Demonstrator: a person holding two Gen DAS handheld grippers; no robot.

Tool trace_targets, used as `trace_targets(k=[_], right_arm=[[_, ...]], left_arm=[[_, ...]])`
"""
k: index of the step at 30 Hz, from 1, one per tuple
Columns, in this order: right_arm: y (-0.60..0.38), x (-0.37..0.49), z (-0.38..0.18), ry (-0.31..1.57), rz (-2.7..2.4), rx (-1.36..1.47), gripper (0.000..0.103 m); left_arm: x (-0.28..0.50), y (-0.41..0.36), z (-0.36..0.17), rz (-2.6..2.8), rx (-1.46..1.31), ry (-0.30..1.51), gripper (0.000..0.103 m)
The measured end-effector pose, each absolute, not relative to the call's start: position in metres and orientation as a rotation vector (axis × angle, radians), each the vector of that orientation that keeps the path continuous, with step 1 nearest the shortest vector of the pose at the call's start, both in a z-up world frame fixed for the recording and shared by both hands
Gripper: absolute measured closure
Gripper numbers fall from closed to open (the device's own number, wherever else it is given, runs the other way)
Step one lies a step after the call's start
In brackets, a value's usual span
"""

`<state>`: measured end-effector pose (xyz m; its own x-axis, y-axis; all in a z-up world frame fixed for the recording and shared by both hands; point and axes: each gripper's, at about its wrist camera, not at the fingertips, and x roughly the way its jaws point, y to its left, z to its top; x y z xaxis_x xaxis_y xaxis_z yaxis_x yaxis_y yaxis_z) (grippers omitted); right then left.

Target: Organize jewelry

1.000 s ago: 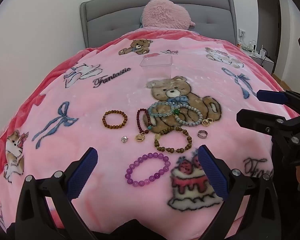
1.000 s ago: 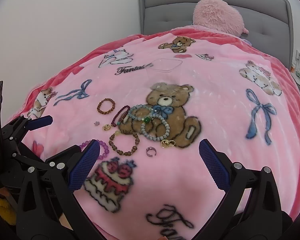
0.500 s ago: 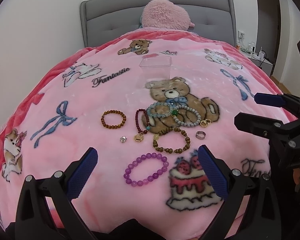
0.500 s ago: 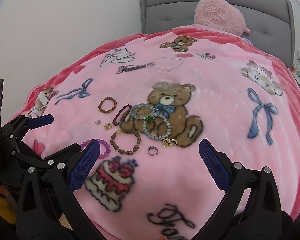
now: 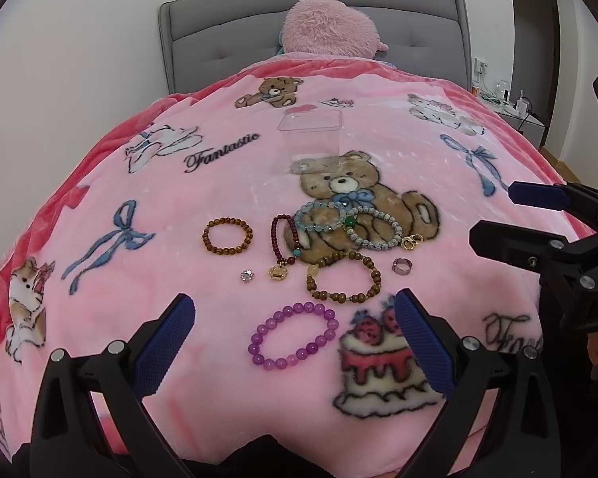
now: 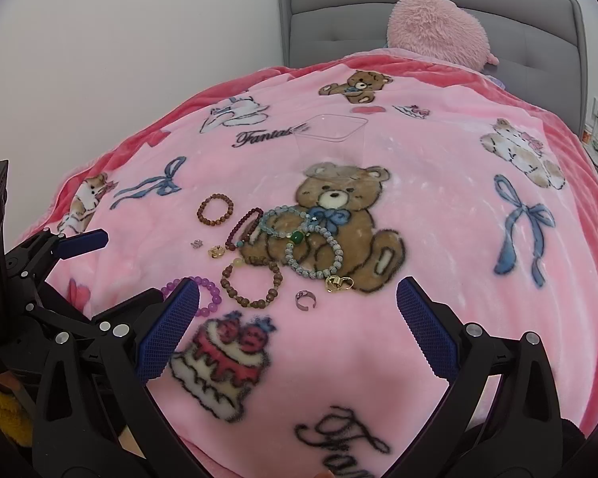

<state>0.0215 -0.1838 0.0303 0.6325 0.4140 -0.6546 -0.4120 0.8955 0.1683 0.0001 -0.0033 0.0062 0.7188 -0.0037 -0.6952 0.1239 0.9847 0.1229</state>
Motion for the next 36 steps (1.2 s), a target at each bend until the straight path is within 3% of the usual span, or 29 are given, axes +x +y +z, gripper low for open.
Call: trace_targets(k=[20,36], right_arm=[[-0.184,0.021,0.030,0.740,0.493,0.036,0.008],[-0.185,0.063,0.030,0.747,0.425,0.053,0.008]], left_arm=[[0.003,0.003,0.003,-0.040,0.162,0.764,0.004],[0.040,0.041,-0.009,-0.082,-0.011,0.814,0.007]])
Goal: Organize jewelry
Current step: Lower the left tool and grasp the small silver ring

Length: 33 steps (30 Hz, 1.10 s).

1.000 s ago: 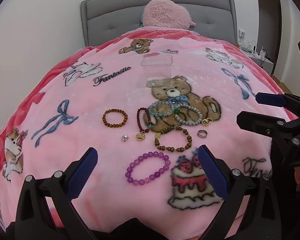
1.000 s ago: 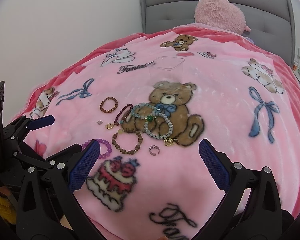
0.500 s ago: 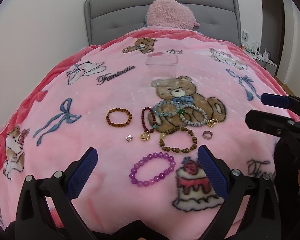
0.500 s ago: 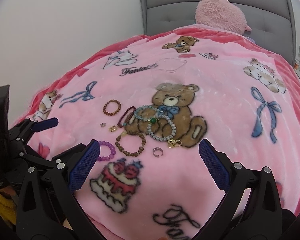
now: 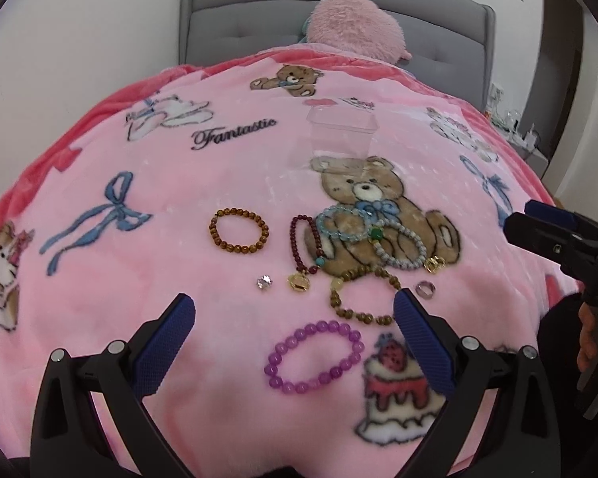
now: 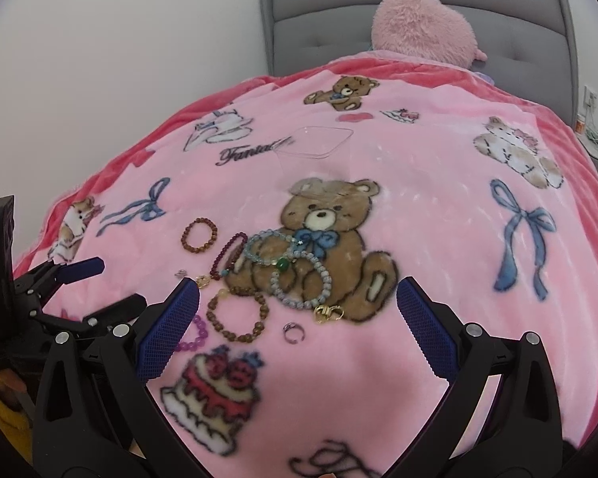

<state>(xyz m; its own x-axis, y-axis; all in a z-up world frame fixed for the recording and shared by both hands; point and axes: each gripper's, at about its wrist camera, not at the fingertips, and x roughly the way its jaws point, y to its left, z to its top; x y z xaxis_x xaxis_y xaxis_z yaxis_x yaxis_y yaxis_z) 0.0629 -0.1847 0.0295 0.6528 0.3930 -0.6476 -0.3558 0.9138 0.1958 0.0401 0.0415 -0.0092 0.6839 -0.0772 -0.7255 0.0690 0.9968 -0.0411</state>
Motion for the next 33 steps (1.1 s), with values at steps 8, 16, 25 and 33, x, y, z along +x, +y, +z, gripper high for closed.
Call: trace_targets(k=[8,16,25,33], right_arm=[[-0.178,0.095,0.001,0.855,0.471,0.064,0.031],[-0.174,0.112,-0.035,0.951,0.459,0.059,0.056],[-0.179,0.120,-0.051,1.011,0.450,0.079,0.066],[-0.171,0.119,-0.061,1.037,0.454,0.035,0.066]], left_arm=[[0.076,0.061,-0.028,-0.089,-0.072,0.891,0.042],[0.105,0.069,-0.055,-0.093,-0.081,0.986,0.064],[0.112,0.078,-0.070,-0.113,-0.153,1.025,0.081],[0.113,0.075,-0.073,-0.118,-0.138,1.034,0.085]])
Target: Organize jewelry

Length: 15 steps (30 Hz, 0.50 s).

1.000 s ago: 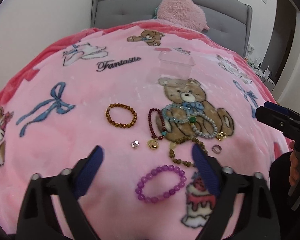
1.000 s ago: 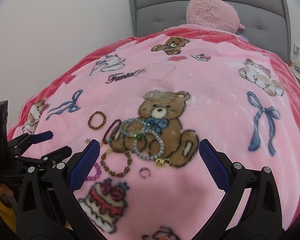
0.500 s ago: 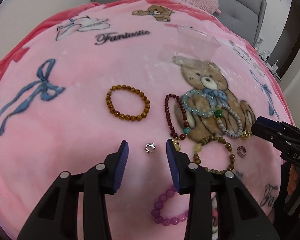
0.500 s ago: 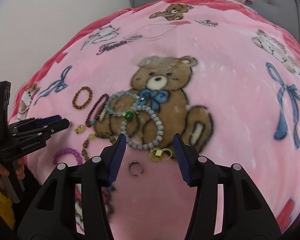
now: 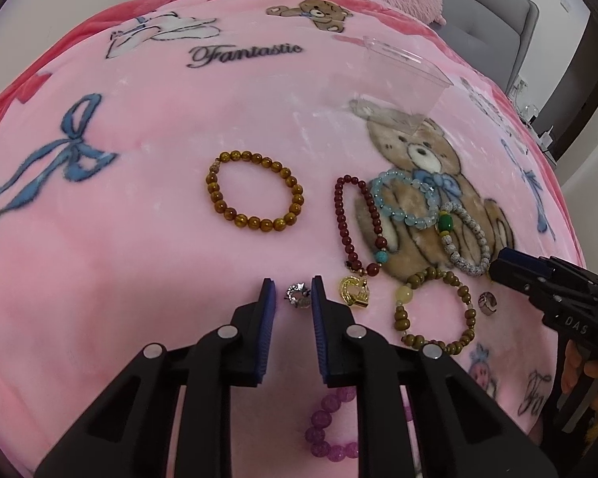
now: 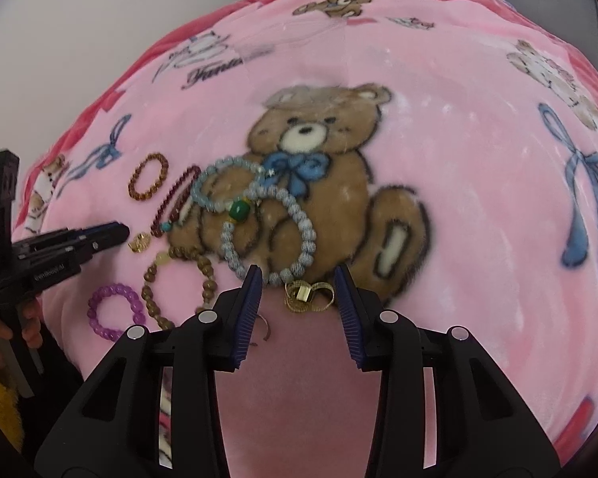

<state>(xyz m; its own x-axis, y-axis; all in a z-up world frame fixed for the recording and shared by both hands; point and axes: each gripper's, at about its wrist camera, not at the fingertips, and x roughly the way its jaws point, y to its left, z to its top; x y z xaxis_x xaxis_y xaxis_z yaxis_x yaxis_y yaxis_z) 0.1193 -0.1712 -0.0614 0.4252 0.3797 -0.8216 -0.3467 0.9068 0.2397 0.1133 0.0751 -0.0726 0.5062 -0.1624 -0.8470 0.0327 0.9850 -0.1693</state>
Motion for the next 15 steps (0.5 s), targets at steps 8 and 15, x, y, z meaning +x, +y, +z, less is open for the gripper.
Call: trace_targets(k=[8,15], right_arm=[[-0.1683,0.1209,-0.0690,1.054,0.424,-0.003,0.082],[-0.1701,0.1190,-0.0670,1.041,0.422,-0.002,0.085]], left_arm=[[0.1152,0.0716,-0.0768,-0.109,-0.117,1.043,0.085],[0.1135,0.0702,-0.0754,-0.098,-0.105,1.028,0.091]])
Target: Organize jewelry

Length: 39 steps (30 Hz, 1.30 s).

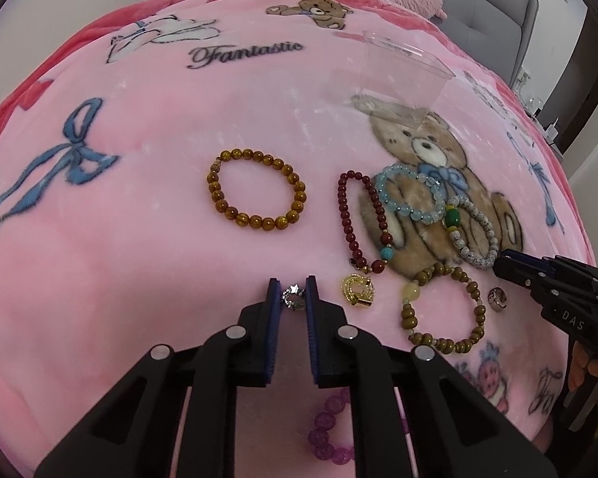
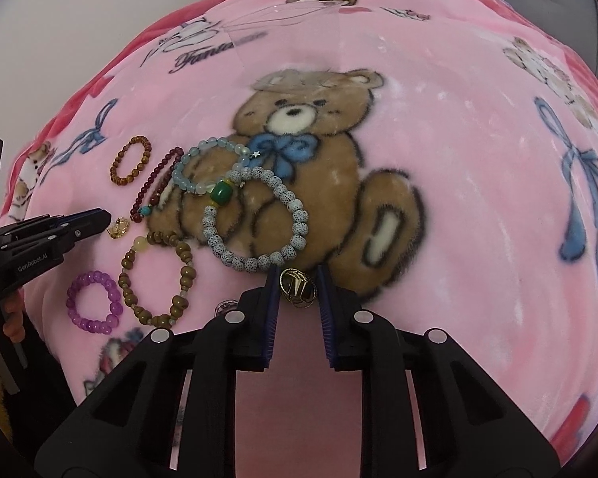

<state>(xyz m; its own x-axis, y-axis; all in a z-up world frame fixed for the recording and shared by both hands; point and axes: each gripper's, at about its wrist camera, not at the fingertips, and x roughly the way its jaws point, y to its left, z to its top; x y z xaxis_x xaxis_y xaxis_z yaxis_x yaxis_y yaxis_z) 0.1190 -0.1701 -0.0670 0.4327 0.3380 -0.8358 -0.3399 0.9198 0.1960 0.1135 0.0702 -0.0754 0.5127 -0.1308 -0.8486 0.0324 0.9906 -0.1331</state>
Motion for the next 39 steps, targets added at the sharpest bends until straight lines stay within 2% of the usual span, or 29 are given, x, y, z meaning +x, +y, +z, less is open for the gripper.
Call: trace_targets(k=[13,22,30,39], right_arm=[[-0.170,0.103,-0.039,0.948,0.464,0.012,0.085],[-0.165,0.119,0.012,0.816,0.518,0.012,0.085],[-0.158,0.168,0.051,0.701,0.515,-0.021,0.085],[-0.144,0.236,0.069,0.656,0.529,-0.074,0.085]], left_arm=[[0.101,0.074,-0.052,-0.165,-0.160,0.921,0.091],[0.111,0.065,-0.014,-0.194,-0.167,0.839,0.091],[0.161,0.048,0.029,-0.282,-0.108,0.721,0.091],[0.251,0.028,0.050,-0.370,-0.110,0.698,0.091]])
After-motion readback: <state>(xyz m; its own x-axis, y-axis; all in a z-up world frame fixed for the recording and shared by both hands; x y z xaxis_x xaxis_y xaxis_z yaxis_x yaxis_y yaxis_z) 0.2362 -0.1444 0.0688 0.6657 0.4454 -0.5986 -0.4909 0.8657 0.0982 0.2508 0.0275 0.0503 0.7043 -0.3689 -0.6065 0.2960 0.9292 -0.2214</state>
